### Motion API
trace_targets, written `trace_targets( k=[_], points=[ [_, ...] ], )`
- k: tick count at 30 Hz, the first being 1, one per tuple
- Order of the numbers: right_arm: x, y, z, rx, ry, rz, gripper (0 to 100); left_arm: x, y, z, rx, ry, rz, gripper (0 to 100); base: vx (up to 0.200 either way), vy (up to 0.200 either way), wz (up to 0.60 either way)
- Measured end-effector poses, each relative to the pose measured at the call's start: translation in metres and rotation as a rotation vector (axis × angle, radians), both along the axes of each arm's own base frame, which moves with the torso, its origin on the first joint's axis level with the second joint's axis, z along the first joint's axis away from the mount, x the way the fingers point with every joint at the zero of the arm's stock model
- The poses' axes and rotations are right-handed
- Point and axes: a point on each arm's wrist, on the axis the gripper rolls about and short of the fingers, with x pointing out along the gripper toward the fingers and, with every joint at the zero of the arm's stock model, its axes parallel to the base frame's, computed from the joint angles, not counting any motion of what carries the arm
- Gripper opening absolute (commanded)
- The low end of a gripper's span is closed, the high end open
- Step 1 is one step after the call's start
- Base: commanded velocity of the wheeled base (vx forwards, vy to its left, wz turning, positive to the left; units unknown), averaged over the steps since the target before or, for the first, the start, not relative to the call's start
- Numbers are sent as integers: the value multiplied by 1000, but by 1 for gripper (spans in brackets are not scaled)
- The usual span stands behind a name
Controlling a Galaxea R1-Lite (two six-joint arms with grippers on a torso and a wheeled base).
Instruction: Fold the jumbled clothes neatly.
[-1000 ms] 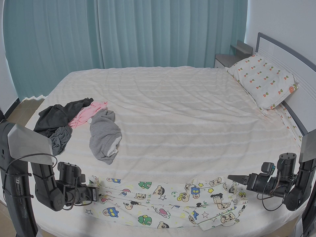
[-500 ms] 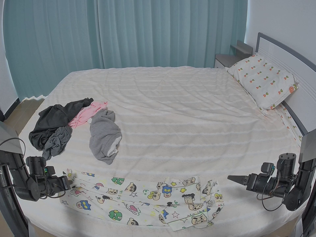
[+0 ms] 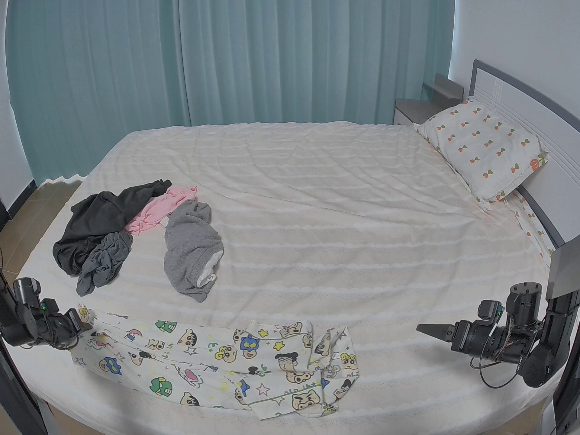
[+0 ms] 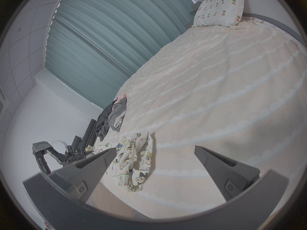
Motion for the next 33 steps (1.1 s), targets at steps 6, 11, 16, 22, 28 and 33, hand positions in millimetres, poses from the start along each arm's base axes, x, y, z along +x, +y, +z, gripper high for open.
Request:
trace_targets(
  k=[6,11,16,22,28,33],
  points=[
    [0,0,-1,-1,4,0,100,7,12,40,21,-81,45,0,0,0,0],
    [0,0,-1,-1,4,0,100,16,-17,60,64,-96,-17,0,0,0,0],
    [0,0,-1,-1,4,0,100,27,-75,69,103,-70,-128,0,0,0,0],
    [0,0,-1,-1,4,-1,100,35,-153,75,127,-56,-254,0,0,0,0],
    [0,0,-1,-1,4,0,100,32,-232,80,153,-75,-383,0,0,0,0],
    [0,0,-1,-1,4,0,100,30,-298,76,158,-99,-472,0,0,0,0]
  ],
)
